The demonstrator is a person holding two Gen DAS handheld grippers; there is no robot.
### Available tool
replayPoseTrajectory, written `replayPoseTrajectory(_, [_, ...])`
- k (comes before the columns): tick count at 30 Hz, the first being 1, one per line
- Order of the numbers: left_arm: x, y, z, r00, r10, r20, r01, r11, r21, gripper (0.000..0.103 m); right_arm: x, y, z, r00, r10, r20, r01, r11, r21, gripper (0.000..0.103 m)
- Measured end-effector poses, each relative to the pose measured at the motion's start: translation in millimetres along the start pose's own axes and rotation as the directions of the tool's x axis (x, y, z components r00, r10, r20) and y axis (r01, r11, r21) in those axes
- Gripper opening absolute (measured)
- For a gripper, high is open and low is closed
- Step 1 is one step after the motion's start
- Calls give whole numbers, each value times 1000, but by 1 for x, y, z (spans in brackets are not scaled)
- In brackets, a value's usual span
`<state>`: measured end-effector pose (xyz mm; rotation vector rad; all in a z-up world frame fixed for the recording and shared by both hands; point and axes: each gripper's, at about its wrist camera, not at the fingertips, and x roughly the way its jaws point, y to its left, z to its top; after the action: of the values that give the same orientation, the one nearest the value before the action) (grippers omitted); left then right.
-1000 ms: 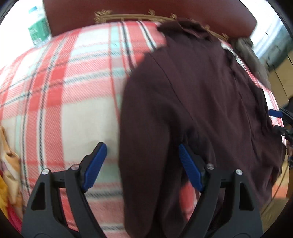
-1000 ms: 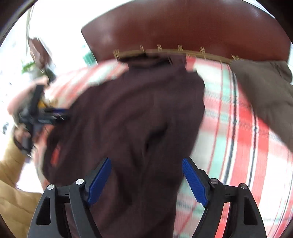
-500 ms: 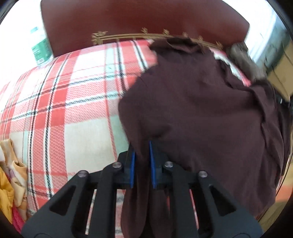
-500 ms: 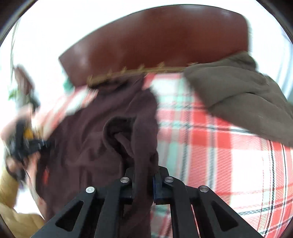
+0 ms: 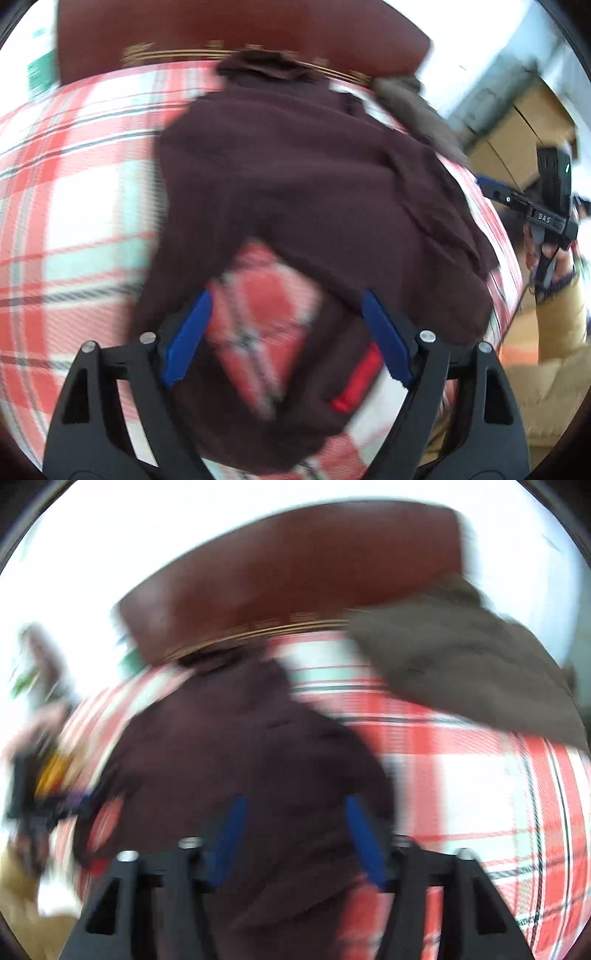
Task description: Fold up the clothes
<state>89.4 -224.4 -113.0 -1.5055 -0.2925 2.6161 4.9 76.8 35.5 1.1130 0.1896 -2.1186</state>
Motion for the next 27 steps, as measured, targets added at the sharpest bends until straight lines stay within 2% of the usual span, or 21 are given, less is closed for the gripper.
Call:
replayPoseTrajectory(3, [-3, -24, -18, 999, -49, -6, 49, 997, 55, 84, 7, 47, -18, 998, 48, -45, -54, 988, -145, 71])
replayPoseTrajectory(6, [-5, -22, -25, 1000, 11, -6, -10, 995, 98, 84, 15, 94, -37, 991, 88, -96, -112, 952, -283, 71])
replayPoseTrajectory(7, [-6, -22, -27, 999, 31, -6, -30, 993, 113, 79, 17, 110, -43, 988, 100, -114, -133, 935, -328, 71])
replayPoseTrajectory(9, [-7, -21, -32, 997, 71, -4, -70, 988, 141, 60, 22, 142, -55, 981, 121, -152, -174, 894, -413, 71])
replayPoseTrajectory(10, [-8, -20, -35, 996, 91, -2, -90, 984, 155, 46, 24, 157, -61, 977, 129, -172, -195, 870, -453, 71])
replayPoseTrajectory(12, [-9, -20, -39, 991, 131, 2, -129, 975, 183, 25, 27, 167, -64, 975, 128, -182, -201, 860, -469, 71])
replayPoseTrajectory(14, [-12, -14, -43, 985, 173, 8, -171, 966, 194, 18, 29, 172, -65, 975, 124, -185, -199, 858, -473, 71])
replayPoseTrajectory(16, [-27, 22, -34, 971, 238, 29, -239, 968, 80, 17, 30, 177, -66, 975, 120, -189, -198, 857, -476, 71])
replayPoseTrajectory(17, [-35, 36, -30, 959, 279, 46, -281, 959, 32, 17, 31, 179, -66, 975, 118, -191, -197, 856, -478, 71])
replayPoseTrajectory(20, [-64, 80, -21, 903, 421, 89, -412, 905, -106, 17, 34, 187, -67, 974, 112, -196, -195, 853, -483, 71])
replayPoseTrajectory(21, [-72, 90, -21, 901, 426, 84, -413, 901, -137, 18, 35, 190, -68, 974, 110, -198, -195, 853, -485, 71])
replayPoseTrajectory(23, [-82, 95, -24, 920, 379, 96, -364, 920, -147, 19, 37, 195, -69, 974, 106, -201, -193, 851, -489, 71])
replayPoseTrajectory(24, [-85, 91, -28, 927, 356, 116, -340, 930, -138, 27, 41, 199, -72, 975, 78, -207, -176, 840, -513, 71])
replayPoseTrajectory(25, [-88, 87, -31, 933, 332, 137, -316, 940, -129, 44, 46, 203, -77, 977, 34, -212, -148, 822, -550, 71])
replayPoseTrajectory(26, [-90, 81, -35, 939, 303, 161, -286, 951, -120, 56, 53, 206, -83, 977, -15, -212, -116, 800, -589, 71])
replayPoseTrajectory(27, [-92, 74, -39, 948, 256, 190, -239, 965, -110, 77, 59, 208, -87, 975, -59, -215, -89, 781, -618, 70])
